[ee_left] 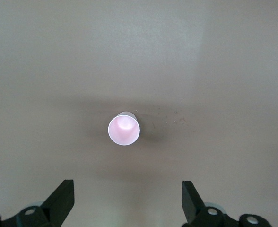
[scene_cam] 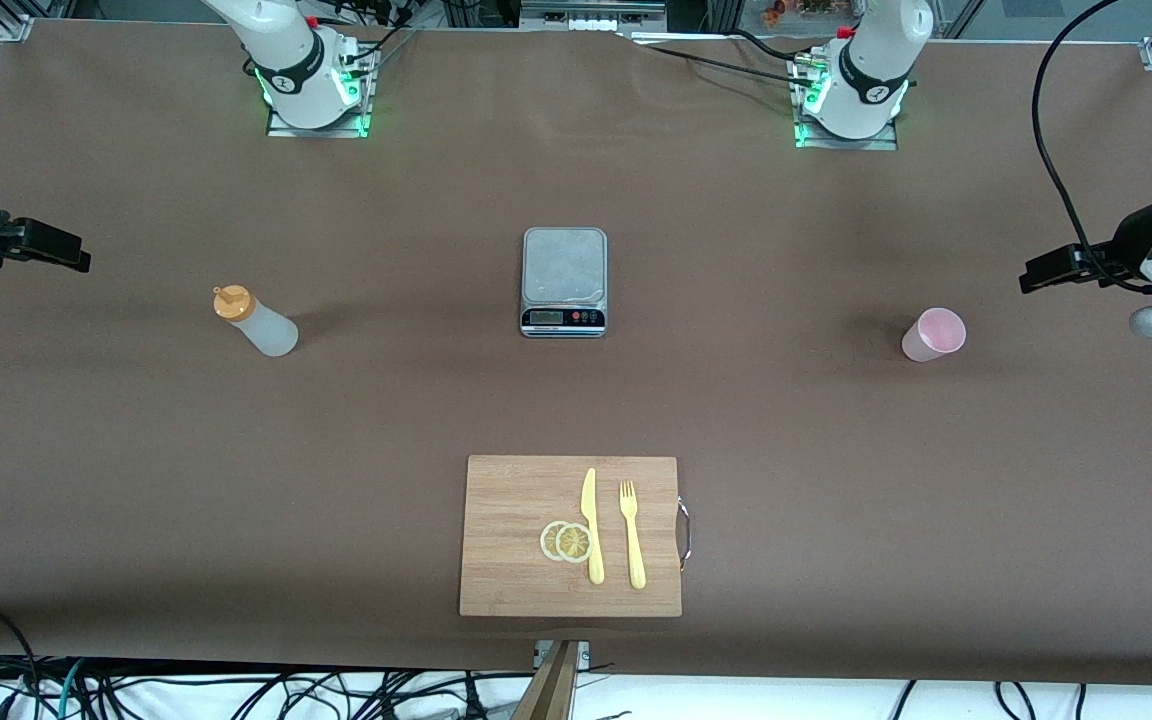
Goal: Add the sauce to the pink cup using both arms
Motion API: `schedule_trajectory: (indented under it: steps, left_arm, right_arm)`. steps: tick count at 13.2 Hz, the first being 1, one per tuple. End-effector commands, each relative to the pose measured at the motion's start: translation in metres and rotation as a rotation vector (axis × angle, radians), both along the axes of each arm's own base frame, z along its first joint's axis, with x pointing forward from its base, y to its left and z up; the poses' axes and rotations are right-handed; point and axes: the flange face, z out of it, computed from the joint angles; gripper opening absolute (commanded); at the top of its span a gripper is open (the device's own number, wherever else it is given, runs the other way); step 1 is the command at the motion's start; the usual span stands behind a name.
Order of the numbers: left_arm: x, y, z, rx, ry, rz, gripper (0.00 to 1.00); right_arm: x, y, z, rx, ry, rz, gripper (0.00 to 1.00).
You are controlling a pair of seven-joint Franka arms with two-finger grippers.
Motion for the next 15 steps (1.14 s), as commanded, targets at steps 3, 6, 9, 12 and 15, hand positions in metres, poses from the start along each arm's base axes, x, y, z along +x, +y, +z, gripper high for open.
schedule_trajectory:
  steps: [3, 6, 9, 12, 15]
  left_arm:
    - [-0.011, -0.001, -0.002, -0.009, -0.018, 0.009, 1.00]
    - [-0.011, -0.001, -0.009, -0.009, -0.014, 0.008, 1.00]
    - [-0.012, 0.001, -0.016, -0.009, -0.012, 0.010, 1.00]
    - [-0.013, 0.003, -0.019, -0.008, -0.009, 0.013, 1.00]
    - [-0.017, 0.003, -0.025, -0.007, -0.018, 0.014, 1.00]
  right_arm:
    - [0.004, -0.001, 0.005, -0.004, -0.008, 0.004, 1.00]
    - [0.004, -0.001, 0.005, -0.004, -0.008, 0.004, 1.00]
    - [0.004, -0.003, 0.005, -0.003, -0.010, 0.001, 1.00]
    - [0.004, -0.006, 0.004, -0.005, -0.008, -0.003, 1.00]
    - [0.004, -0.006, 0.004, -0.005, -0.008, -0.004, 1.00]
